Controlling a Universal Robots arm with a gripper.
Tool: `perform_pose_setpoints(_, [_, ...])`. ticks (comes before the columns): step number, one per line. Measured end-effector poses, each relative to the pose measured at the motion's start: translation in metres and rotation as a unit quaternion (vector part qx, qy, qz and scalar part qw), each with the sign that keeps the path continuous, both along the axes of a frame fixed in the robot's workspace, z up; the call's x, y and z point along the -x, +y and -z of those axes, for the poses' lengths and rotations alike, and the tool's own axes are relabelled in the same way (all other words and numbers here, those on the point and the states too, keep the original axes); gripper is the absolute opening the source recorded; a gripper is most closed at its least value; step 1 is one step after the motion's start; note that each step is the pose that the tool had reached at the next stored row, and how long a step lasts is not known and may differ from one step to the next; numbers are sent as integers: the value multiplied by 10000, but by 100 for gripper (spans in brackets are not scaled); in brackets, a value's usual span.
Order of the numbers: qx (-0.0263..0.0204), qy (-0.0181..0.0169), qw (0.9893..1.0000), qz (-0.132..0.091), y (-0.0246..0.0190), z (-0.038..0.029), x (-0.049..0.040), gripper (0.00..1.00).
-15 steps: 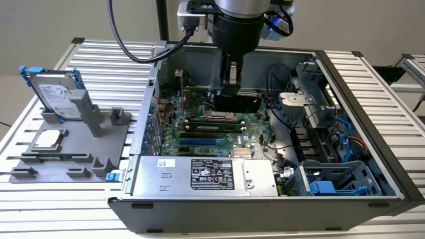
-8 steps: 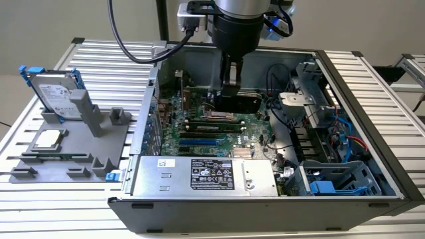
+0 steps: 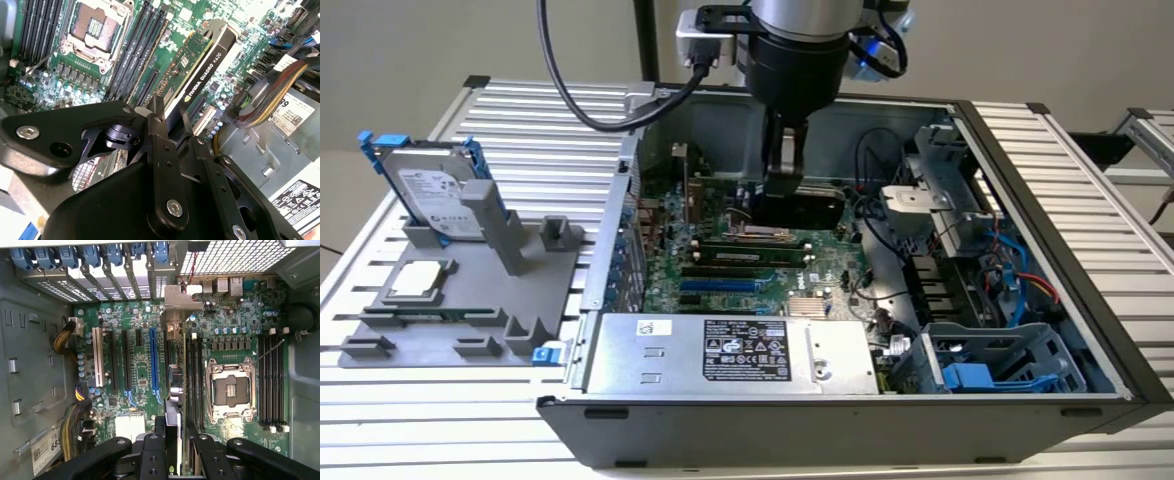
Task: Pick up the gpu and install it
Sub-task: 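Insert the gpu into the slot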
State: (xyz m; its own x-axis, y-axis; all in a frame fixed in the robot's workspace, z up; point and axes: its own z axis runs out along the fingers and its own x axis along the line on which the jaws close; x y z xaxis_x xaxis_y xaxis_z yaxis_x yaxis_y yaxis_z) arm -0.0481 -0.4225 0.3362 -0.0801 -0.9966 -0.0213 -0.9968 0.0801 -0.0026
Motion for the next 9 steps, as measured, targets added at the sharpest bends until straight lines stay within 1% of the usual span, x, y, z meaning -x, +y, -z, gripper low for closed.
perform_pose_setpoints(9, [2, 0, 10000, 0, 0, 35, 0, 0])
